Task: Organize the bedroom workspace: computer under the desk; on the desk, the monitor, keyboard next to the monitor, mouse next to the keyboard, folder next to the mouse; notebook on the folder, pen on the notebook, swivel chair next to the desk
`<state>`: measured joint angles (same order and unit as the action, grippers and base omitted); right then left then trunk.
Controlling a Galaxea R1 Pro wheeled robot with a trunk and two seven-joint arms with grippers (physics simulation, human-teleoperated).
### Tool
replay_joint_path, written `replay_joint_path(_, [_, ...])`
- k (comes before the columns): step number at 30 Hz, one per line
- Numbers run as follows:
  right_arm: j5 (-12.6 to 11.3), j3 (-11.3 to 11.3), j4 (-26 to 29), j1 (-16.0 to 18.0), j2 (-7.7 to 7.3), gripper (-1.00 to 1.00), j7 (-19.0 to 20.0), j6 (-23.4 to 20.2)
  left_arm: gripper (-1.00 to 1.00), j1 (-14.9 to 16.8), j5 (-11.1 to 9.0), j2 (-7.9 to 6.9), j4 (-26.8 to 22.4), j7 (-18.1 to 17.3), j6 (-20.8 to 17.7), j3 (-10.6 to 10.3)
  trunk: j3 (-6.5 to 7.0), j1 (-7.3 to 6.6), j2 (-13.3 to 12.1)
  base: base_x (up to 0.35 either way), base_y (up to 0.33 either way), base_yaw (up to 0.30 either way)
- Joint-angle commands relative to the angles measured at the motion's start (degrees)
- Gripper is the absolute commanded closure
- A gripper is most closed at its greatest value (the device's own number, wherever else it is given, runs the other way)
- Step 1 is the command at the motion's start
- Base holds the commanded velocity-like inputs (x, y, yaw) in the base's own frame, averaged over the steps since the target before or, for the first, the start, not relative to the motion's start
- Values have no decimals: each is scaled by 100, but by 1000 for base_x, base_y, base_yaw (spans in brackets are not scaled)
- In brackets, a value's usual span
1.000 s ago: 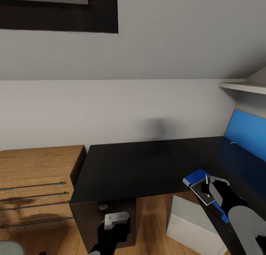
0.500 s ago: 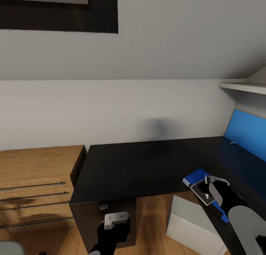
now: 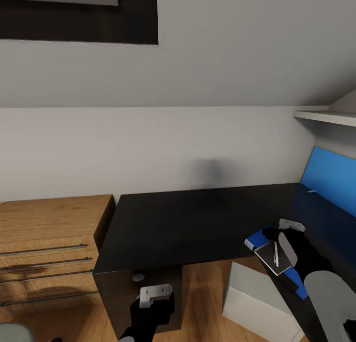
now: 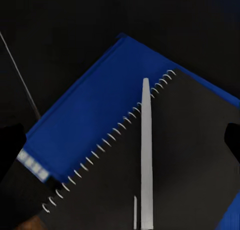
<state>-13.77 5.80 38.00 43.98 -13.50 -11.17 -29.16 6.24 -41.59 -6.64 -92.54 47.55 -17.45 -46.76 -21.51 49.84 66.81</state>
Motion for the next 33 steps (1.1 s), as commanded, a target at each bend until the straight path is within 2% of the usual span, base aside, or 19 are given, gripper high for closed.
replay_joint_path(1, [-61,-3,151,-7,12,-100,-42,-32,-100,9,-22,-4,-7,41,-22,-13,-7,0,5,0,0,0])
replay_joint_path(4, [-63,-2,577,-68,70,-100,-50,-83,-100,9,-22,-4,-4,43,-22,-11,-7,0,5,0,0,0])
replay_joint_path(7, [-57,-1,1144,-281,190,-100,-70,-230,-100,9,-20,-4,1,42,-22,-10,-7,0,5,0,0,0])
replay_joint_path(8, [-51,0,1710,-523,328,-100,-83,-472,-100,9,-19,-4,5,39,-22,-9,-7,0,5,0,0,0])
replay_joint_path(10, [-47,2,1965,-612,399,-100,-87,-616,-100,9,-18,-4,6,38,-22,-9,-7,0,5,0,0,0])
replay_joint_path(11, [-47,5,2259,-698,496,-100,-91,-863,-100,9,-17,-4,10,41,-22,-9,-7,0,5,0,0,0])
replay_joint_path(15, [-63,8,2522,-770,612,-100,-89,-1281,-100,9,-16,-4,15,43,-22,-10,-7,0,5,0,0,0])
replay_joint_path(20, [-80,3,2608,-787,661,-100,-87,-1419,-100,9,-16,-7,16,43,-22,-9,-7,0,5,0,0,0])
replay_joint_path(24, [-88,0,2732,-792,760,-100,-93,-1575,-100,9,-16,-11,16,41,-24,-4,-7,0,5,0,0,0])
replay_joint_path(25, [-93,14,2939,-794,915,-100,-90,-1841,-100,9,-17,-12,16,40,-26,3,-7,0,5,0,0,0])
replay_joint_path(28, [-87,21,3127,-799,1072,-100,-88,-2053,-100,9,-20,-12,16,41,-24,6,-7,0,5,0,0,0])
replay_joint_path(33, [-72,25,3304,-845,1179,-100,-87,-2180,-100,9,-17,-18,16,41,-24,13,-7,0,5,0,0,0])
